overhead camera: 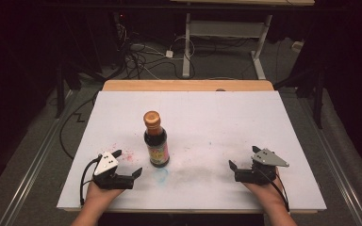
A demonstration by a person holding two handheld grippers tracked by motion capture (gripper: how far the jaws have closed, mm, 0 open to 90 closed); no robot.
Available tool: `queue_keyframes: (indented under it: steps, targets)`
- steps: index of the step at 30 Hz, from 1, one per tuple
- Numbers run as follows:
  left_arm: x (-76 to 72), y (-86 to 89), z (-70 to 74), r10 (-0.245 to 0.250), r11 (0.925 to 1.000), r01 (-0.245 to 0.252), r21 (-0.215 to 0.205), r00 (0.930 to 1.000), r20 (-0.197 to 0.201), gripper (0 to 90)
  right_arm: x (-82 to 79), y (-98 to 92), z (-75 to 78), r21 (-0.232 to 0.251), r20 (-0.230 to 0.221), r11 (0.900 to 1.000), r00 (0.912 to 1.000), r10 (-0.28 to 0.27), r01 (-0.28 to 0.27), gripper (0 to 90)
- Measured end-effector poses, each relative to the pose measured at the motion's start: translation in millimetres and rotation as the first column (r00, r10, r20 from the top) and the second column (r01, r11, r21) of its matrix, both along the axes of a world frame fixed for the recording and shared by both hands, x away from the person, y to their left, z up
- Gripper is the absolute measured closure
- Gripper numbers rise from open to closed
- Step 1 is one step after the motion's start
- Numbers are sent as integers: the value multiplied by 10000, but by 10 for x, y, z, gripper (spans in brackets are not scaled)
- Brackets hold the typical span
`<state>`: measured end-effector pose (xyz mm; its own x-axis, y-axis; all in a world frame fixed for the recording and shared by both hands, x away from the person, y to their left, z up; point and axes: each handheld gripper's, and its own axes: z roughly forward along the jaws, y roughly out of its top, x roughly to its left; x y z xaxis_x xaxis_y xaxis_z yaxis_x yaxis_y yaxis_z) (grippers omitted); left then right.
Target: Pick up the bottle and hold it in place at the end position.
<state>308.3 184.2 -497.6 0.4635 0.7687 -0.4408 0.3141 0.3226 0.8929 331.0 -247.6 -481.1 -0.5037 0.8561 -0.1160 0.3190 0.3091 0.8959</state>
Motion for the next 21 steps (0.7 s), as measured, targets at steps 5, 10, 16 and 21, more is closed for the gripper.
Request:
queue_keyframes:
  steps: [5,10,16,21]
  targets:
    - [1,-3,1,-62,10000,62,-41,10000,-70,0,-7,0,-2,5,72,10000,10000,16,-16,0]
    - [5,-2,0,-96,10000,96,3,9999,-95,0,-10,2,-3,-42,119,10000,9999,40,-40,1]
    - [4,-2,1,-86,10000,86,-19,9999,-73,0,-7,5,-4,-67,93,10000,9999,67,-66,0]
    - [16,-2,0,-75,10000,76,34,9998,-181,0,-8,8,-4,-97,99,9999,9999,81,-80,1]
